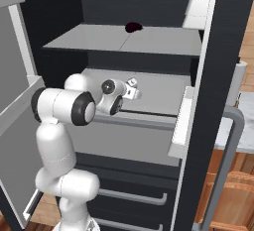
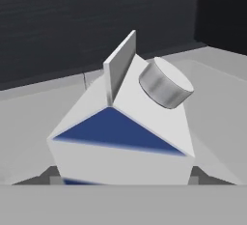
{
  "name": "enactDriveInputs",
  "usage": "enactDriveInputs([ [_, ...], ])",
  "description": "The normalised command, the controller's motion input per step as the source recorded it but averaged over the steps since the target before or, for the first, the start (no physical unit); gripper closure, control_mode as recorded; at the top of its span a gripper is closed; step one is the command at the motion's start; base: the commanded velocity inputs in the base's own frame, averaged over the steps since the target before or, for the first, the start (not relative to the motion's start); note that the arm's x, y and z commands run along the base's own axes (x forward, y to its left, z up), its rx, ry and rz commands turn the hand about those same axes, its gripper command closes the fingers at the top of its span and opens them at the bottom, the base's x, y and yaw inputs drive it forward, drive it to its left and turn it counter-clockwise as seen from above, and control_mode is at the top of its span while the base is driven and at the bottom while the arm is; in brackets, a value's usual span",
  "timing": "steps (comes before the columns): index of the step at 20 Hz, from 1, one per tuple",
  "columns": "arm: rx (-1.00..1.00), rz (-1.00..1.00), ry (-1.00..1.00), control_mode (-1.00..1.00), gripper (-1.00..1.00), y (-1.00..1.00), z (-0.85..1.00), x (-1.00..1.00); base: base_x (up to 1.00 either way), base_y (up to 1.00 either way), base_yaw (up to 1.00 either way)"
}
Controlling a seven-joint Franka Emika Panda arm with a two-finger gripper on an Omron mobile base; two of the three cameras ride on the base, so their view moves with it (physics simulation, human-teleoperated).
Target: Take out the milk from the fridge and place it on the tray on the counter. Then take the sugar cube near the tray and place it in the tray.
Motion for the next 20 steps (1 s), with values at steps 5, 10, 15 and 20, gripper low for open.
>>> enactDriveInputs([
  [5,0.00,0.00,-0.11,-1.00,1.00,0.00,0.02,-0.30,0.00,0.00,0.00],
  [10,0.00,0.00,-0.11,-1.00,1.00,-0.02,0.11,-0.43,0.00,0.00,0.00],
  [15,0.00,0.00,-0.07,-1.00,1.00,-0.03,0.01,-0.68,0.00,0.00,0.00],
  [20,0.00,0.00,-0.12,-1.00,1.00,-0.07,0.05,-0.94,0.00,0.00,0.00],
])
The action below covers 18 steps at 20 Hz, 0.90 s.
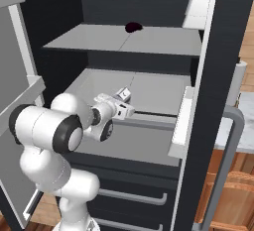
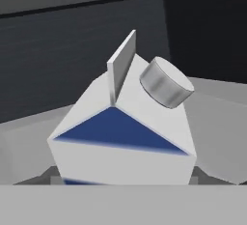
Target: Take out the milk from the fridge and place it on the tray on the counter. Then take the sugar cube near the tray and place it in the tray.
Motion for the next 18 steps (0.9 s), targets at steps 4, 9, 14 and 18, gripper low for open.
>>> enactDriveInputs([
  [4,0.00,0.00,-0.15,-1.00,1.00,-0.02,0.15,-1.00,0.00,0.00,0.00],
  [9,0.00,0.00,-0.12,-1.00,1.00,0.00,0.48,-0.86,0.00,0.00,0.00],
  [14,0.00,0.00,-0.09,-1.00,1.00,0.00,0.66,-0.82,0.00,0.00,0.00],
  [18,0.00,0.00,-0.02,-1.00,1.00,0.00,0.62,-0.87,0.00,0.00,0.00],
])
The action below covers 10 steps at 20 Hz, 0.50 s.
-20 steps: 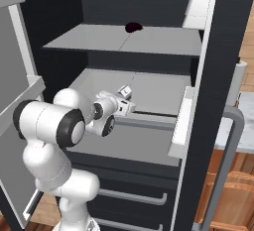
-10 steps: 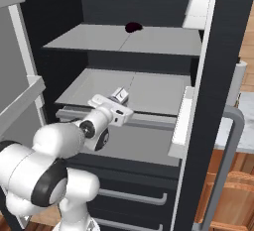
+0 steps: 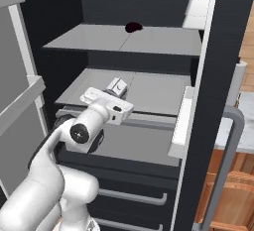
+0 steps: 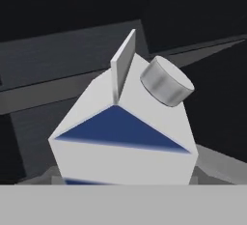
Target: Take out the milk from the fridge and place it on the tray on the counter. Then take the sugar cube near the tray and place it in the tray.
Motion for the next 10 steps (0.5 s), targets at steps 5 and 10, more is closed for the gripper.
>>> enactDriveInputs([
  [5,0.05,0.00,0.10,-1.00,1.00,0.01,0.69,-0.53,0.00,0.00,0.00],
  [10,0.02,0.00,0.19,-1.00,1.00,0.00,0.53,-0.40,0.00,0.00,0.00],
])
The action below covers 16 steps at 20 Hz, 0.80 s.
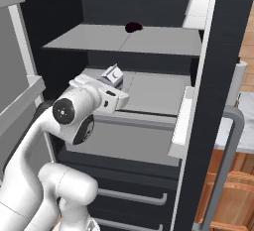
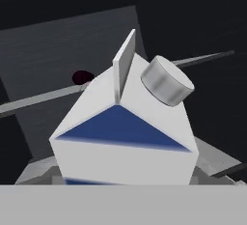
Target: Take out the milk from the fridge and place it on the tray on the counter. Then take the sugar cube near the tray and place it in the tray.
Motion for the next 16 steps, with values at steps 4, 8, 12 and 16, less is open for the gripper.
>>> enactDriveInputs([
  [4,0.01,0.00,0.28,-1.00,1.00,0.02,0.00,-0.10,0.00,0.00,0.00],
  [8,0.04,0.03,0.19,-1.00,1.00,0.00,0.00,-0.36,0.00,0.00,0.00],
  [12,0.03,0.03,0.24,-1.00,1.00,0.00,0.00,-0.28,0.00,0.00,0.00],
  [16,0.00,0.03,0.17,-1.00,1.00,0.03,-0.13,-0.41,0.00,0.00,0.00],
])
